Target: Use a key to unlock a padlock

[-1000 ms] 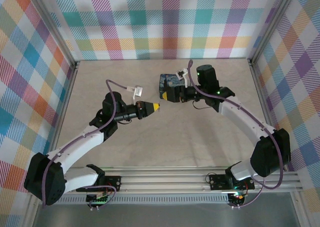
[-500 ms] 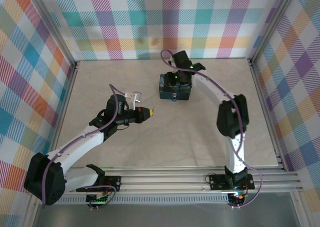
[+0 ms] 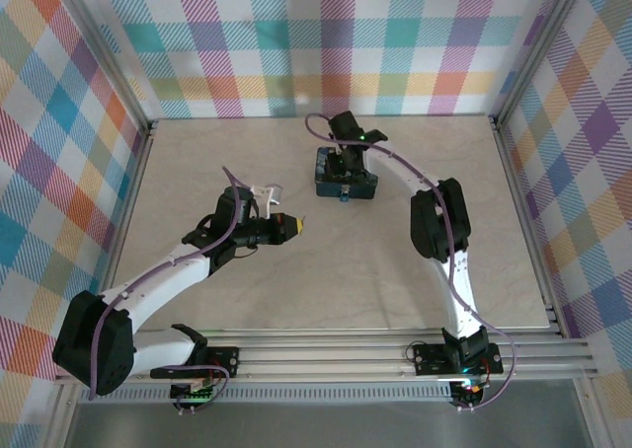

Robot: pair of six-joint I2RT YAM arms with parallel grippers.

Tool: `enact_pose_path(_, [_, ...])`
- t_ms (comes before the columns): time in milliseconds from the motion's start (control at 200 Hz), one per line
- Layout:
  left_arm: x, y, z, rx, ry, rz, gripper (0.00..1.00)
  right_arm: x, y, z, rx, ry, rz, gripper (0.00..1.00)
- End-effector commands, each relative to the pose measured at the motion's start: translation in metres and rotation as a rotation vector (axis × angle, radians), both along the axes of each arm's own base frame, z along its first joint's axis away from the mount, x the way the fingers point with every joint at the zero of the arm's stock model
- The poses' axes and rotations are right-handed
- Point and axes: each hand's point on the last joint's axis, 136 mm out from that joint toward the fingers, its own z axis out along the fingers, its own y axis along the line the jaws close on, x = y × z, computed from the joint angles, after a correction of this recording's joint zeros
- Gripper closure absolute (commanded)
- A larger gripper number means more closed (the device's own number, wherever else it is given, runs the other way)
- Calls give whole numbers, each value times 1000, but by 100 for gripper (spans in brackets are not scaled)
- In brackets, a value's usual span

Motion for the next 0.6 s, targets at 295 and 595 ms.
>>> enact_pose_path(295, [-13,5,15,-54,-31,-10,100,-138,-24,-63,-81,236,66,68])
enact_pose_path(595, [-43,3,-6,30,6,-104,100,-155,-29,-11,-54,145,120,57])
